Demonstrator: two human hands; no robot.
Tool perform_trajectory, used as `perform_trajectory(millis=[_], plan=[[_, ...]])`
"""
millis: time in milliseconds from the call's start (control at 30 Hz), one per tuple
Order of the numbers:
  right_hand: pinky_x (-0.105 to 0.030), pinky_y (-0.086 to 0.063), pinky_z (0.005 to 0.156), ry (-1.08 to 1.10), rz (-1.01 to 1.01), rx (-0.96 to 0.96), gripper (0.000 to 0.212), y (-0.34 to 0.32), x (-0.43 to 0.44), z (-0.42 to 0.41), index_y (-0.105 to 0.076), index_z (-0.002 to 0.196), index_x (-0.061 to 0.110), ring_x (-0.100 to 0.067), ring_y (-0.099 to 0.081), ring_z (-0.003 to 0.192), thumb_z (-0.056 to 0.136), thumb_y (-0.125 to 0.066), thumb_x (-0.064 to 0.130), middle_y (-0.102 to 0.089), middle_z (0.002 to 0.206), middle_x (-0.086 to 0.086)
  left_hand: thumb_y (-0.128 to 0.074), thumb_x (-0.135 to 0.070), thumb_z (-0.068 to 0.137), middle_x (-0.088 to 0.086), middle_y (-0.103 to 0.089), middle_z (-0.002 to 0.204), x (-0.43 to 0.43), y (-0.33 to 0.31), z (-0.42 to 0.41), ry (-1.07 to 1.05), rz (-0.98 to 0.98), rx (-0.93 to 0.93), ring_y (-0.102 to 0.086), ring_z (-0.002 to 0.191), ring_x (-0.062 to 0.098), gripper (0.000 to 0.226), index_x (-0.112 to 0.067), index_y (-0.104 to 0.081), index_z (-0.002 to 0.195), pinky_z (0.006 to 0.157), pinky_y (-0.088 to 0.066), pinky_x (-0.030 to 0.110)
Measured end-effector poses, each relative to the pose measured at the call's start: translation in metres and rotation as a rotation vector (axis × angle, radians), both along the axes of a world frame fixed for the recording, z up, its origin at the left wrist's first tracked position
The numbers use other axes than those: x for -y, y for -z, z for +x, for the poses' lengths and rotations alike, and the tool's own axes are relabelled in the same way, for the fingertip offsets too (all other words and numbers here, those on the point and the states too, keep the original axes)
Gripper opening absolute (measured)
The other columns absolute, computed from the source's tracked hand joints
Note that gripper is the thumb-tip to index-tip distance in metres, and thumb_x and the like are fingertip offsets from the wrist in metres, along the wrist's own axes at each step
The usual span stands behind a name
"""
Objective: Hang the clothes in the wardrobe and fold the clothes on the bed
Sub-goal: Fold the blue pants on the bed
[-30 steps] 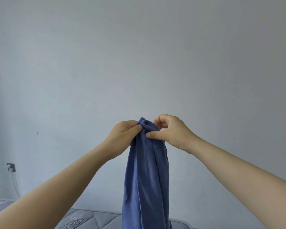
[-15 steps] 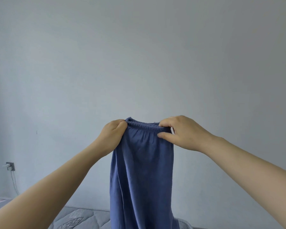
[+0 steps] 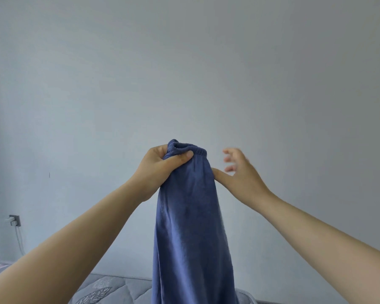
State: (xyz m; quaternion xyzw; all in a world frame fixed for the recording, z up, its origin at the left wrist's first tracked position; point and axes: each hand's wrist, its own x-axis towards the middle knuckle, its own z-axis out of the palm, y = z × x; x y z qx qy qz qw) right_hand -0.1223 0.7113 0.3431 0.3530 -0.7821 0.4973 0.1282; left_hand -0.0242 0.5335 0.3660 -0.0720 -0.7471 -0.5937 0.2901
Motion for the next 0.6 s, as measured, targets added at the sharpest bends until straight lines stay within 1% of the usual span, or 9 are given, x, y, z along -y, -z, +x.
perform_trajectory(millis=[67, 100, 133, 200, 267, 367, 433, 533, 600], plan=[[-0.037, -0.043, 0.104, -0.205, 0.047, 0.467, 0.07, 0.003, 0.002, -0.005, -0.049, 0.136, 0.026, -0.009, -0.057, 0.112, 0.08, -0.06, 0.067, -0.06, 0.123, 0.009, -0.072, -0.025, 0.083, -0.001, -0.073, 0.086, 0.0, -0.003, 0.001, 0.006, -0.022, -0.004, -0.07, 0.087, 0.013, 0.007, -0.026, -0.076, 0.076, 0.077, -0.055, 0.024], [-0.04, -0.042, 0.105, -0.331, 0.057, 0.626, 0.068, 0.005, 0.001, -0.008, -0.056, 0.131, 0.027, -0.01, -0.059, 0.112, 0.08, -0.056, 0.072, -0.064, 0.118, 0.01, -0.072, -0.021, 0.083, -0.001, -0.073, 0.086, 0.0, -0.005, 0.002, 0.01, -0.024, -0.003, -0.07, 0.087, 0.013, 0.008, -0.026, -0.076, 0.077, 0.078, -0.055, 0.025], [-0.04, -0.043, 0.103, -0.449, 0.072, 0.708, 0.066, 0.008, -0.001, -0.01, -0.062, 0.126, 0.028, -0.01, -0.061, 0.109, 0.08, -0.053, 0.074, -0.066, 0.113, 0.009, -0.074, -0.021, 0.081, 0.001, -0.074, 0.087, 0.002, -0.006, 0.002, 0.013, -0.031, 0.001, -0.07, 0.088, 0.014, 0.005, -0.025, -0.076, 0.078, 0.079, -0.056, 0.026], [-0.035, -0.049, 0.094, -0.611, 0.095, 0.735, 0.059, 0.013, -0.002, -0.012, -0.068, 0.119, 0.031, -0.009, -0.064, 0.104, 0.082, -0.051, 0.074, -0.068, 0.11, 0.008, -0.075, -0.022, 0.073, 0.004, -0.074, 0.089, 0.005, -0.01, 0.005, 0.024, -0.037, 0.014, -0.07, 0.089, 0.018, 0.007, -0.021, -0.075, 0.079, 0.081, -0.057, 0.029], [-0.035, -0.049, 0.095, -0.671, 0.064, 0.727, 0.051, 0.016, -0.001, -0.011, -0.067, 0.121, 0.033, -0.008, -0.063, 0.11, 0.084, -0.057, 0.066, -0.068, 0.119, 0.009, -0.076, -0.019, 0.069, 0.007, -0.073, 0.091, 0.007, -0.012, 0.006, 0.039, -0.056, 0.037, -0.071, 0.09, 0.021, 0.013, -0.019, -0.074, 0.081, 0.08, -0.058, 0.031], [-0.039, -0.045, 0.103, -0.726, -0.009, 0.697, 0.044, 0.013, 0.002, -0.01, -0.061, 0.129, 0.022, -0.015, -0.059, 0.121, 0.089, -0.063, 0.04, -0.064, 0.13, 0.001, -0.077, -0.014, 0.064, 0.008, -0.073, 0.089, 0.01, -0.012, 0.01, 0.031, -0.057, 0.051, -0.071, 0.088, 0.023, 0.02, -0.014, -0.071, 0.084, 0.073, -0.057, 0.029], [-0.036, -0.05, 0.098, -0.714, -0.095, 0.659, 0.038, 0.012, 0.002, -0.009, -0.062, 0.127, 0.012, -0.022, -0.061, 0.118, 0.091, -0.062, 0.024, -0.065, 0.126, -0.006, -0.078, -0.014, 0.062, 0.006, -0.072, 0.087, 0.014, -0.013, 0.011, -0.041, -0.097, 0.039, -0.07, 0.085, 0.02, 0.028, -0.009, -0.066, 0.087, 0.073, -0.057, 0.029], [-0.028, -0.056, 0.083, -0.64, -0.246, 0.591, 0.031, 0.007, -0.002, -0.01, -0.065, 0.12, 0.007, -0.023, -0.067, 0.108, 0.09, -0.063, 0.016, -0.07, 0.117, -0.01, -0.081, -0.016, 0.067, -0.004, -0.067, 0.085, 0.022, -0.014, 0.014, -0.301, -0.312, 0.078, -0.064, 0.075, 0.014, 0.037, -0.024, -0.056, 0.093, 0.063, -0.051, 0.024], [-0.027, -0.056, 0.081, -0.541, -0.251, 0.502, 0.026, 0.003, -0.002, -0.008, -0.067, 0.113, 0.005, -0.02, -0.068, 0.101, 0.089, -0.065, 0.017, -0.072, 0.111, -0.009, -0.075, -0.015, 0.07, -0.007, -0.069, 0.087, 0.024, -0.015, 0.017, -0.38, -0.521, 0.138, -0.064, 0.079, 0.013, 0.047, -0.033, -0.048, 0.104, 0.062, -0.051, 0.024]])
